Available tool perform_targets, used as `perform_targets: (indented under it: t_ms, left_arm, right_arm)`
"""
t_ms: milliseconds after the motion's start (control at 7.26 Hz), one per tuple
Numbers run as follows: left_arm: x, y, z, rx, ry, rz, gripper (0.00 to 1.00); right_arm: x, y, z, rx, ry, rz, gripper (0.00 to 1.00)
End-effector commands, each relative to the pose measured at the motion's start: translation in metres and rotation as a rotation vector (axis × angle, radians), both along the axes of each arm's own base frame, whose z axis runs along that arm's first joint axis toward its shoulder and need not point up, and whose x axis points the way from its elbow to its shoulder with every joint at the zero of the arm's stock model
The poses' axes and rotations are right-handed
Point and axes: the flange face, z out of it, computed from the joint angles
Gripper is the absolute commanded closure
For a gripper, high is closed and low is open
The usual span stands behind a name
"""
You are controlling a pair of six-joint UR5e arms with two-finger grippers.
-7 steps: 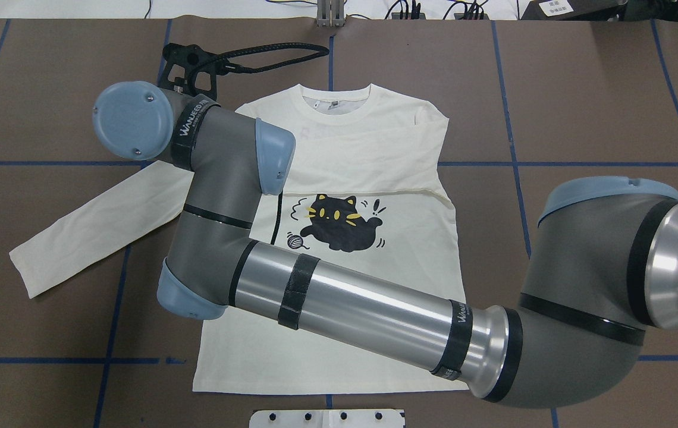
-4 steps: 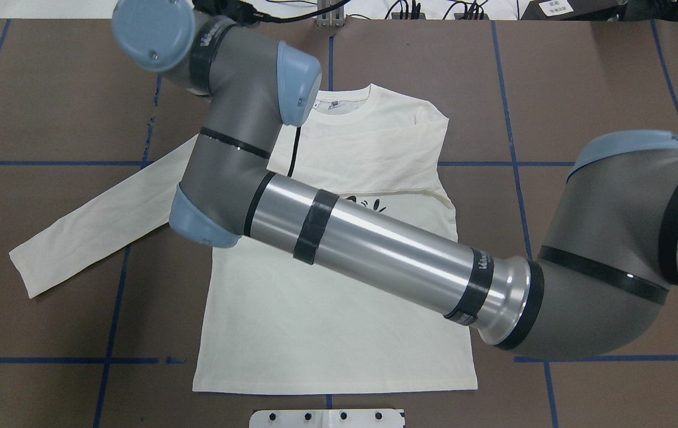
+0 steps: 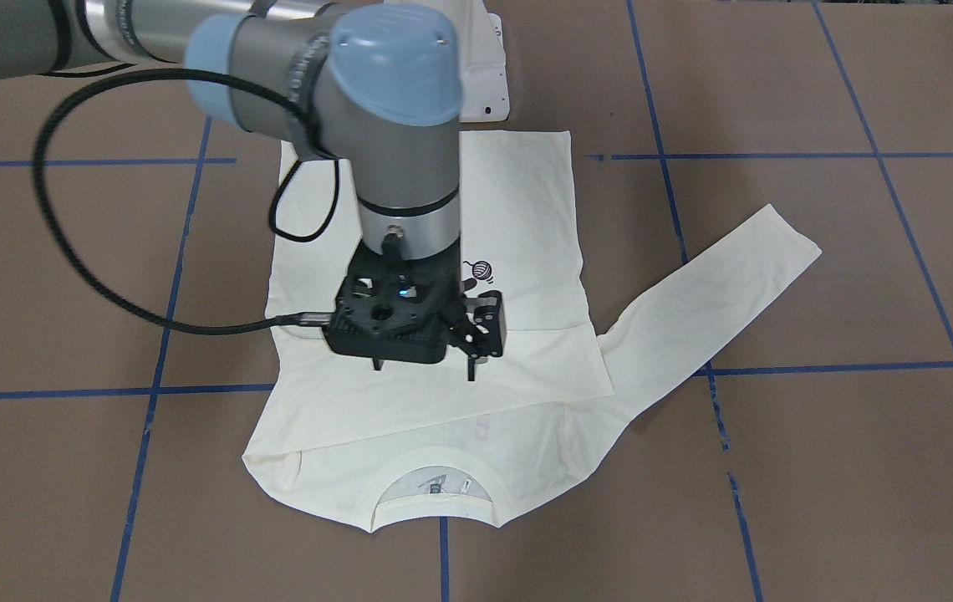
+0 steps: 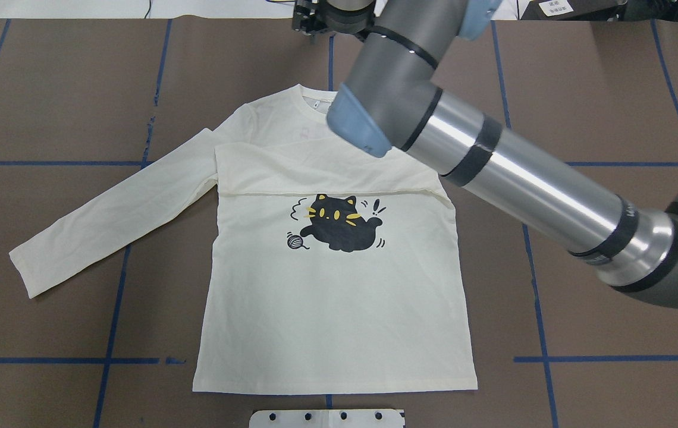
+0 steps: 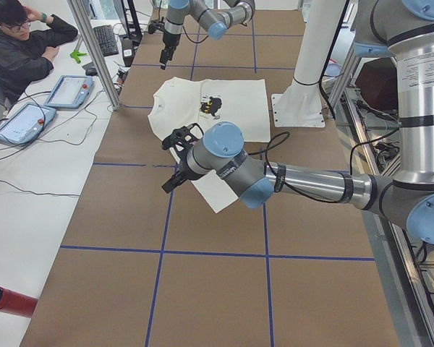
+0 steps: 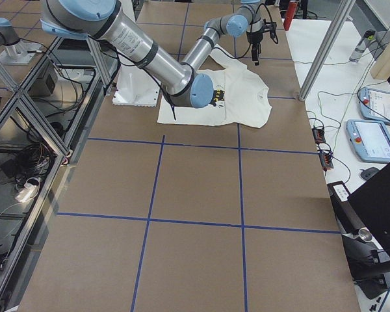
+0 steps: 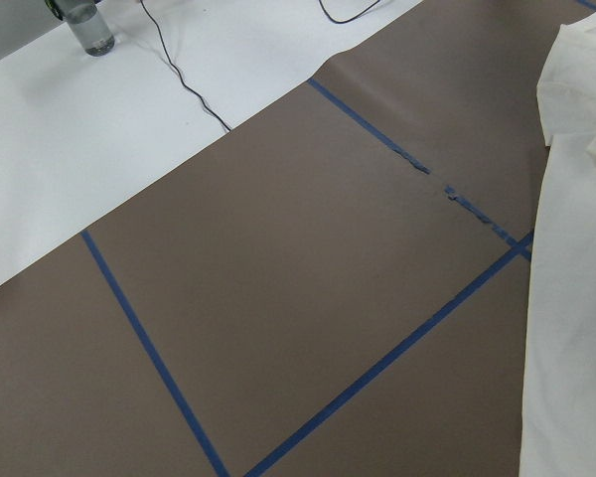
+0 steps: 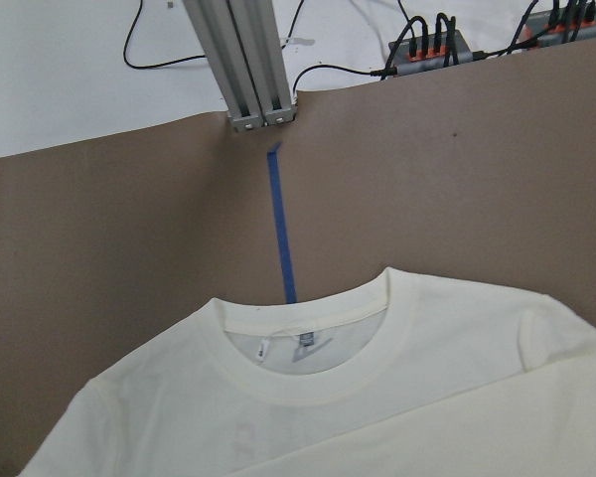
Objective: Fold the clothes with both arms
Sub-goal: 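Carry the sleeve cuff with the right gripper across the shirt toward the collar, then release the sleeve near the collar and raise the right gripper away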
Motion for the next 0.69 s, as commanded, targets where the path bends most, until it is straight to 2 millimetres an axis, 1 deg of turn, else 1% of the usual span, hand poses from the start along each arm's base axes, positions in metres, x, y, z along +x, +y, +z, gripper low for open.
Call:
perform_targets:
  t_ms: [0, 138, 276, 413, 551]
  left_arm:
    - [0.069, 0.01, 0.0, -0.032, 0.038, 0.013, 0.0]
    - [0.104, 0.022, 0.01, -0.045, 0.026, -0.027, 0.0]
    - [0.13, 0.032, 0.02, -0.055, 0.011, -0.064, 0.0]
    - [0.162, 0.045, 0.025, -0.094, 0.014, -0.009, 0.0]
    - [0.201, 0.057, 0.026, -0.138, 0.025, 0.031, 0.0]
  right_arm:
    - [0.134, -0.004, 0.1, 0.096, 0.014, -0.141, 0.0]
    - [0.198, 0.007, 0.167, 0.131, 0.036, -0.216, 0.0]
    - [0.244, 0.022, 0.232, 0.196, 0.088, -0.318, 0.0]
    - [0.282, 0.033, 0.279, 0.189, 0.071, -0.351, 0.0]
    - [0.318, 0.052, 0.332, 0.215, 0.083, -0.384, 0.0]
